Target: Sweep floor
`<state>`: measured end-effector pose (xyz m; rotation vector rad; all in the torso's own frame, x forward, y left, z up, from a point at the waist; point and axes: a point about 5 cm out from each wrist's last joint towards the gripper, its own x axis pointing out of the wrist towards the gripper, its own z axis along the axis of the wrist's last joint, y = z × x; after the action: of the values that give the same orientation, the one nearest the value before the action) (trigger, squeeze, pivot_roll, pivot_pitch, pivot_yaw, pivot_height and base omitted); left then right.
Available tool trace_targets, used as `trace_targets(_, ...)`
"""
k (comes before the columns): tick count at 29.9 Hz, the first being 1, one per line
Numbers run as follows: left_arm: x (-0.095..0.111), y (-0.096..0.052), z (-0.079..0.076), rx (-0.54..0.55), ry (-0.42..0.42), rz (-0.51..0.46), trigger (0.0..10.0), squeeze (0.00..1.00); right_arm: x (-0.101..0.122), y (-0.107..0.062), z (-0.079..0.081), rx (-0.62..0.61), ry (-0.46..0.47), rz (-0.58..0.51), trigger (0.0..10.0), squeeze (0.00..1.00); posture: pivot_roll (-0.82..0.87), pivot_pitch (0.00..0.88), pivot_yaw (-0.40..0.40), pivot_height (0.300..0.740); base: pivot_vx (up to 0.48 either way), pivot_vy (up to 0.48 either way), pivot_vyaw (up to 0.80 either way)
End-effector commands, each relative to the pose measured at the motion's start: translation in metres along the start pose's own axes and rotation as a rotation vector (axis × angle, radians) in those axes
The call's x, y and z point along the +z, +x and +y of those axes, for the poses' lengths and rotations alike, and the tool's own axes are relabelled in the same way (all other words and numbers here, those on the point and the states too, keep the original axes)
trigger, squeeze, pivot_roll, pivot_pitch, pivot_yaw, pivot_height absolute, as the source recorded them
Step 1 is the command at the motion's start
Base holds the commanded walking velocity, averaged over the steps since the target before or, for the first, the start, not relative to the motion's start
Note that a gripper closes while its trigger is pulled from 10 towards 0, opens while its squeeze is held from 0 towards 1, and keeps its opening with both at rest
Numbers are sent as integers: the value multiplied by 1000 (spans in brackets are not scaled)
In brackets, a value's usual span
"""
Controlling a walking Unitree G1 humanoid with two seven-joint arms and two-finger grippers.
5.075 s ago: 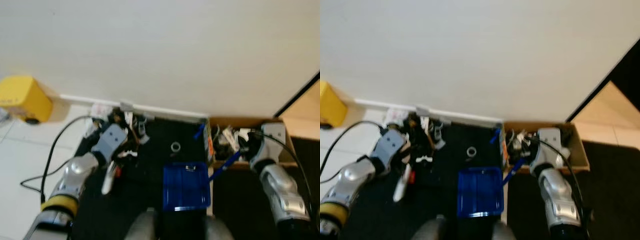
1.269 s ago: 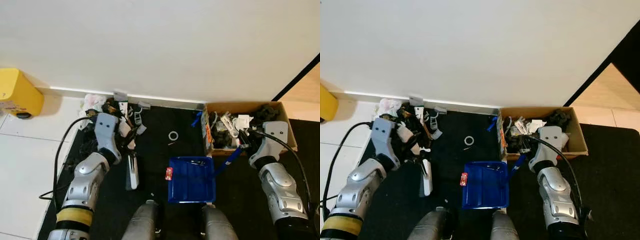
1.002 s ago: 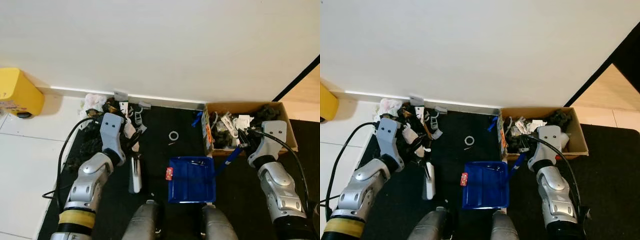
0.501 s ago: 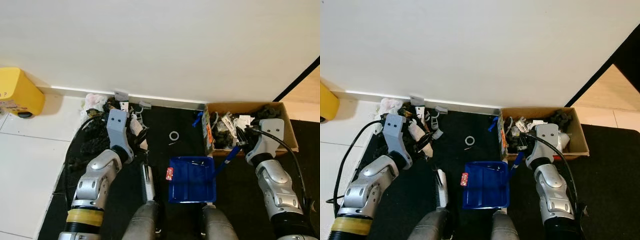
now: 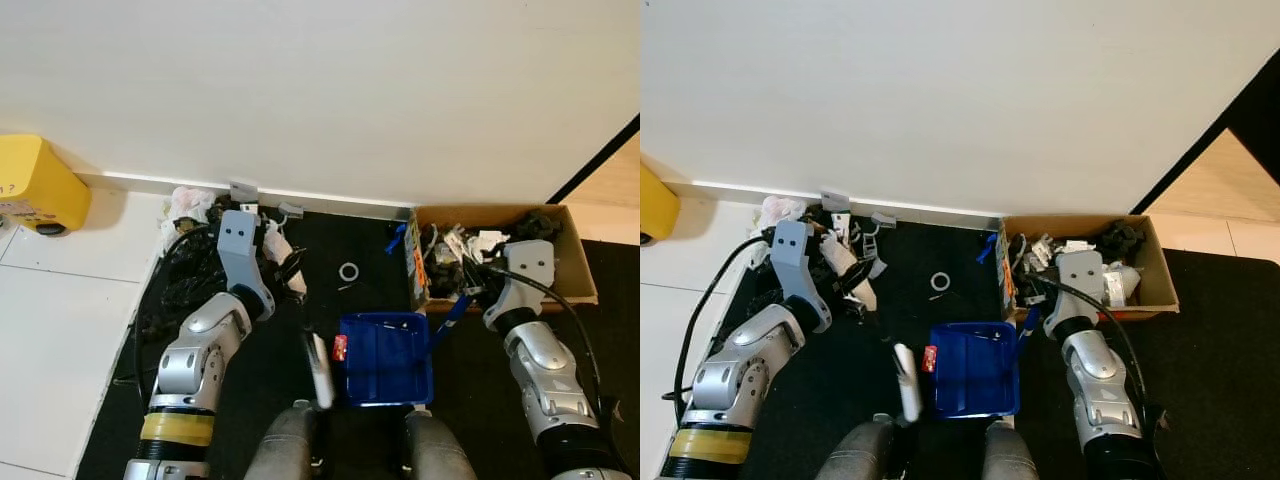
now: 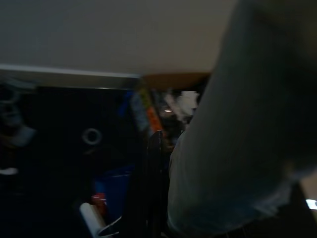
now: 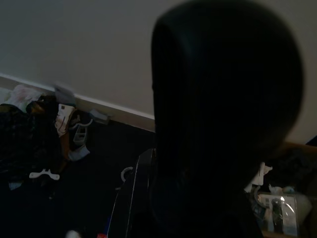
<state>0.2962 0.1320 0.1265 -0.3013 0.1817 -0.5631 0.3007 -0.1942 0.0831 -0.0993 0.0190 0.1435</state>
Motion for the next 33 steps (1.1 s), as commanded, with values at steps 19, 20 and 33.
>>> trace_targets(19,31,-26,1,-206,235,77,10000,0,-30,-11,11,68,31,118,10000,0,120,256,40,740,0,0,0)
trace_targets(20,34,-28,3,-207,241,76,10000,0,-31,-11,12,72,28,120,10000,0,120,256,40,740,0,0,0)
trace_targets(33,21,-38,13,-151,215,103,10000,0,-26,-24,-4,186,-9,109,10000,0,127,262,37,740,0,0,0)
